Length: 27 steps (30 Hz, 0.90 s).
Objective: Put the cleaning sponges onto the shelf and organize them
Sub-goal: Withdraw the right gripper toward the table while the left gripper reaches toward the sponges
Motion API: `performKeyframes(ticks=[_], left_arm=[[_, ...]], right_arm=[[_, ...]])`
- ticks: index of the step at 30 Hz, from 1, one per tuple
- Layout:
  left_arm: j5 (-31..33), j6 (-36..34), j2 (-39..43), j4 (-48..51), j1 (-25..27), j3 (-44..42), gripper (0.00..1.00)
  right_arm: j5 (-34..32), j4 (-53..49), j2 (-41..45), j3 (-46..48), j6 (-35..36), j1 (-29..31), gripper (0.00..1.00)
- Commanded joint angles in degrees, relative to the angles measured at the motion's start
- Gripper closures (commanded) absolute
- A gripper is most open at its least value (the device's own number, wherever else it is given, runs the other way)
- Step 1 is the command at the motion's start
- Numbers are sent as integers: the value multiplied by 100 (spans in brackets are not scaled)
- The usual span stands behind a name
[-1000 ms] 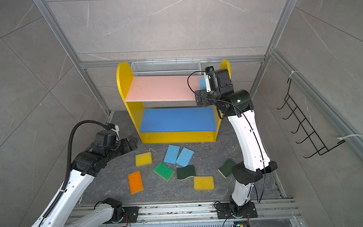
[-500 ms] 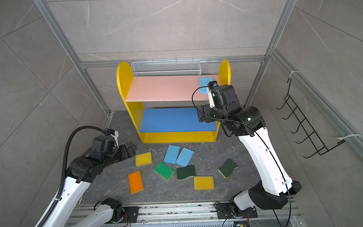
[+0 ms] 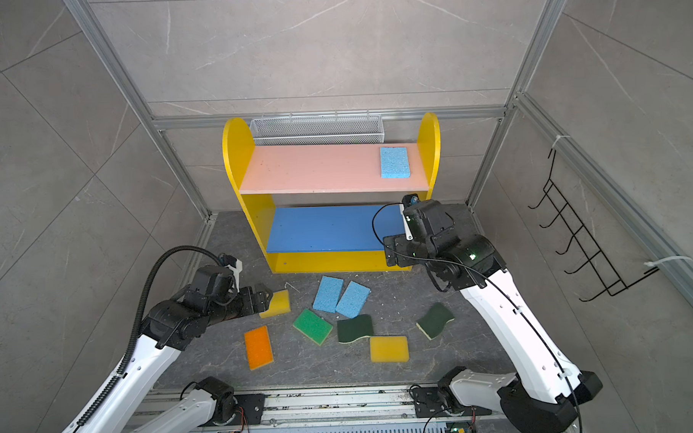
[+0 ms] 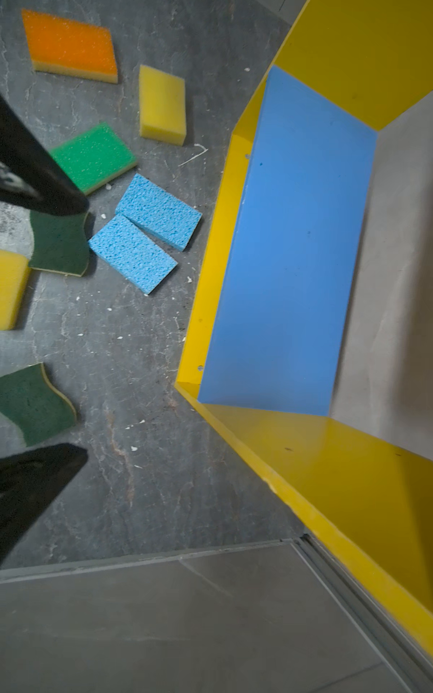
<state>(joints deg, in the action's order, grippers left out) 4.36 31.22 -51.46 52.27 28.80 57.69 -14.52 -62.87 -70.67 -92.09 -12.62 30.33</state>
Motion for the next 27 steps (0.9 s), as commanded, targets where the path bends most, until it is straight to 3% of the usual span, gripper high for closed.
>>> performKeyframes(ticks=[1,11,15,20,27], left_arm=[[284,171,-165,-27,418,-46,2],[894,457,-1121,-389,1414,-50,2],[1096,699,-1567,-767,1744,-97,2],[1350,845,-1942,-1245,1988,-132,3],[1388,896,-2639,-1883,2072,-85,3]], right_arm=[[10,125,232,589,-247,26,3],[-462,816,649,1894,-450,13,1],[-286,908,551,2100,-391,-18,1],[-430,1192,631,2676,-757,-31,1],[150,1983,1069,3604,-1013,-45,0]])
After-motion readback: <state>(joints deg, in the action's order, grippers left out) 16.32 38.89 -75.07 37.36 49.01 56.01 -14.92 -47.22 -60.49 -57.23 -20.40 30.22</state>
